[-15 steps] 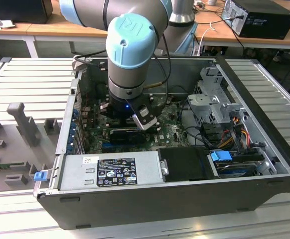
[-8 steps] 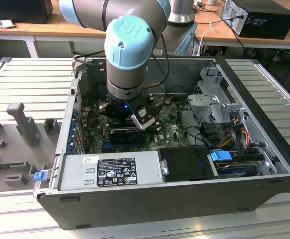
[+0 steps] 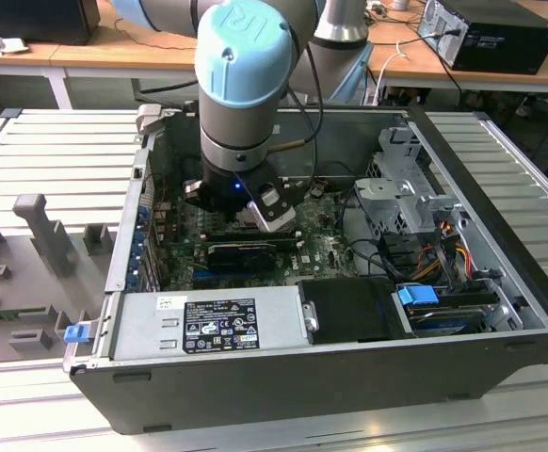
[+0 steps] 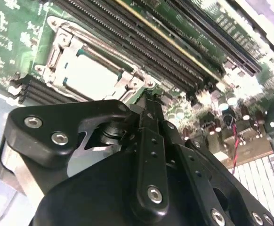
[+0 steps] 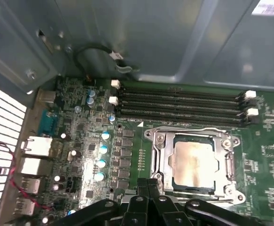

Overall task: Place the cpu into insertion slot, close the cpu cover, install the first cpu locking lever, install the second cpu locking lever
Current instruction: 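Install the second cpu locking lever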

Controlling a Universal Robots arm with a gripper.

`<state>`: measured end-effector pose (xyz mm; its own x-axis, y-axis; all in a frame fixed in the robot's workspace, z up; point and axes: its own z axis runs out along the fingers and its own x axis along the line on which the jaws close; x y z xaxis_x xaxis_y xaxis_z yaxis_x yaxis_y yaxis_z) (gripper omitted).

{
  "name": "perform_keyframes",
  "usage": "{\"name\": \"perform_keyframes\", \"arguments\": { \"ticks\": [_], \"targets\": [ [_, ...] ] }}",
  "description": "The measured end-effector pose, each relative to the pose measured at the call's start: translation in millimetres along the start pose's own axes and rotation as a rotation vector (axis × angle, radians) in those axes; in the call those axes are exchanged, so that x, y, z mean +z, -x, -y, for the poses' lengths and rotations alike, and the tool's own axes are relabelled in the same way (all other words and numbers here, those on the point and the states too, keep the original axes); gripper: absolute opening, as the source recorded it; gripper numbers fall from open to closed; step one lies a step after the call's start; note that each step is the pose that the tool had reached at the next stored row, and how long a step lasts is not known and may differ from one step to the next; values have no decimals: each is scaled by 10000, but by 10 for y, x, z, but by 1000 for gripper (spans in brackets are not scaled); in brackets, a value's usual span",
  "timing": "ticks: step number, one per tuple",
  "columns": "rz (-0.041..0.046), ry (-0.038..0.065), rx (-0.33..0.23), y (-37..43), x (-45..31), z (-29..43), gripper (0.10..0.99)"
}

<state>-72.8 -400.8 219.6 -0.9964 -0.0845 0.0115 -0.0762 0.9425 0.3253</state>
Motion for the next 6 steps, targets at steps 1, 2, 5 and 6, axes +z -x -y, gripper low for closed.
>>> {"name": "perform_keyframes", "arguments": {
  "ticks": [1,2,5,6],
  "targets": [
    [0,1,0,0,-29,-11,106],
    [-1,-1,0,0,-55,-20,106],
    [-2,-12,0,-1,-121,-44,106],
    [0,-14,0,-1,-121,-45,106]
  ]
}}
